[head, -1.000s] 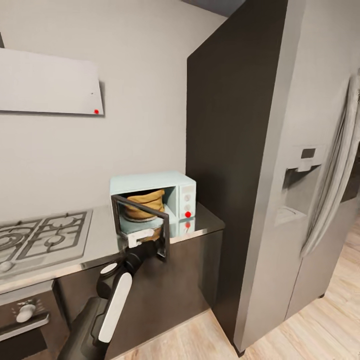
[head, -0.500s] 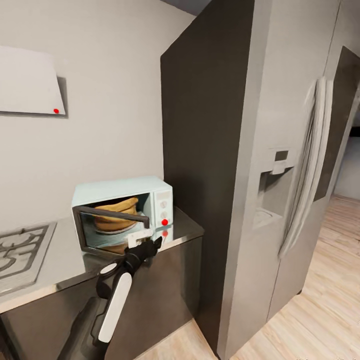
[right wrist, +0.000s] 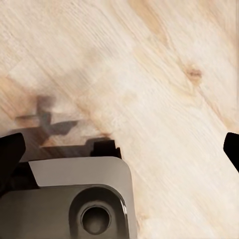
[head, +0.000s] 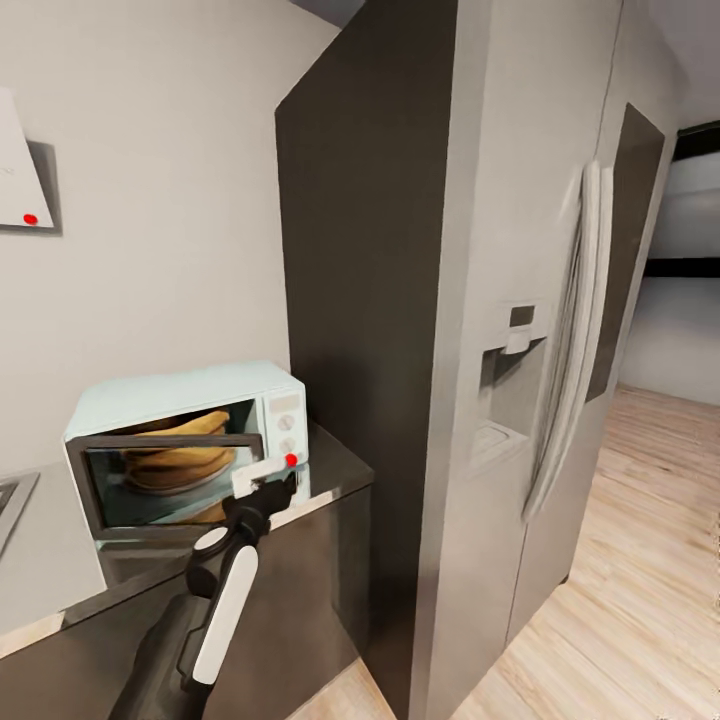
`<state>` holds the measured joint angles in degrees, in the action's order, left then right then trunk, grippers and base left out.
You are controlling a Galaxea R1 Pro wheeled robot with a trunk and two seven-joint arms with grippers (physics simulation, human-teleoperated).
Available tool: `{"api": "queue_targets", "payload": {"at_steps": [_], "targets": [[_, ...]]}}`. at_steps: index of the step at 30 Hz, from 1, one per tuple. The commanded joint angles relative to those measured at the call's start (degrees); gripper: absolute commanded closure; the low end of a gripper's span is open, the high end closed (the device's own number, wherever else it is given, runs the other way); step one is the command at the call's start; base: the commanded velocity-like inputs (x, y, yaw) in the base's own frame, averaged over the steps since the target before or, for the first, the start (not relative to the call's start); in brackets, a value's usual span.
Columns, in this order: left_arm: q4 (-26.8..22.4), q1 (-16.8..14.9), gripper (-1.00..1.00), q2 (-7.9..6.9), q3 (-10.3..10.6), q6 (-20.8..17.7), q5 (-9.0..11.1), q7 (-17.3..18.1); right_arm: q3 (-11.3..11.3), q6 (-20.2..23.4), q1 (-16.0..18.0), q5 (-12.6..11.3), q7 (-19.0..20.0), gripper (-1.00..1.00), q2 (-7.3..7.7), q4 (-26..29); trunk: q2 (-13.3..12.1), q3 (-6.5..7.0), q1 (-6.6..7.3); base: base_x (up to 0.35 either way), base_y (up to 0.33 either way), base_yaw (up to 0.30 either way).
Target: In the kitchen, take the popcorn bag from the countertop, put it into the microwave, and heat it until the popcorn is cooked so the cooked popcorn ends up inside the bag.
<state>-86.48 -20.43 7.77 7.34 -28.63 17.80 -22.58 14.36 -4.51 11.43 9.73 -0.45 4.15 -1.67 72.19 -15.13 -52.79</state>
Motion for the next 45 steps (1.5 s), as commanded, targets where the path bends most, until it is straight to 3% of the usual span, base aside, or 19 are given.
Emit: {"api": "queue_targets", "payload": {"at_steps": [1, 9, 15, 35, 39, 45], "targets": [[-0.03, -0.04, -1.00, -0.02, 0.06, -0.12, 0.56, -2.25, 0.49, -0.32, 0.08, 0.58, -0.01, -1.00, 0.05, -0.18, 0.05, -0.07, 0.00, 0.003, 0.000, -0.033], [0.00, -0.04, -1.00, -0.12, 0.12, -0.19, 0.40, -10.87, 0.49, -0.24, 0.08, 0.62, 0.01, -1.00, 0.07, -0.18, 0.05, -0.06, 0.00, 0.000, 0.000, -0.004], [0.08, -0.04, -1.00, -1.44, 0.49, -0.20, 0.40, -11.17, 0.41, -0.24, 0.08, 0.64, 0.00, -1.00, 0.07, -0.18, 0.05, -0.06, 0.00, 0.186, 0.000, 0.000], [0.25, -0.04, -1.00, -1.71, 0.17, -0.11, 0.31, -11.28, 0.41, -0.24, 0.08, 0.72, 0.01, -1.00, 0.21, -0.18, 0.05, -0.06, 0.00, 0.291, 0.000, 0.000], [0.19, -0.04, -1.00, -2.90, 0.07, -0.03, 0.31, -12.26, 0.37, -0.24, 0.08, 0.73, 0.01, -1.00, 0.28, -0.18, 0.05, -0.06, 0.00, 0.251, 0.000, 0.000], [0.08, -0.04, -1.00, -2.99, 0.31, 0.00, 0.53, -12.62, 0.32, -0.24, 0.08, 0.81, 0.01, -1.00, 0.25, -0.18, 0.05, -0.06, 0.00, 0.101, 0.000, 0.000]]}}
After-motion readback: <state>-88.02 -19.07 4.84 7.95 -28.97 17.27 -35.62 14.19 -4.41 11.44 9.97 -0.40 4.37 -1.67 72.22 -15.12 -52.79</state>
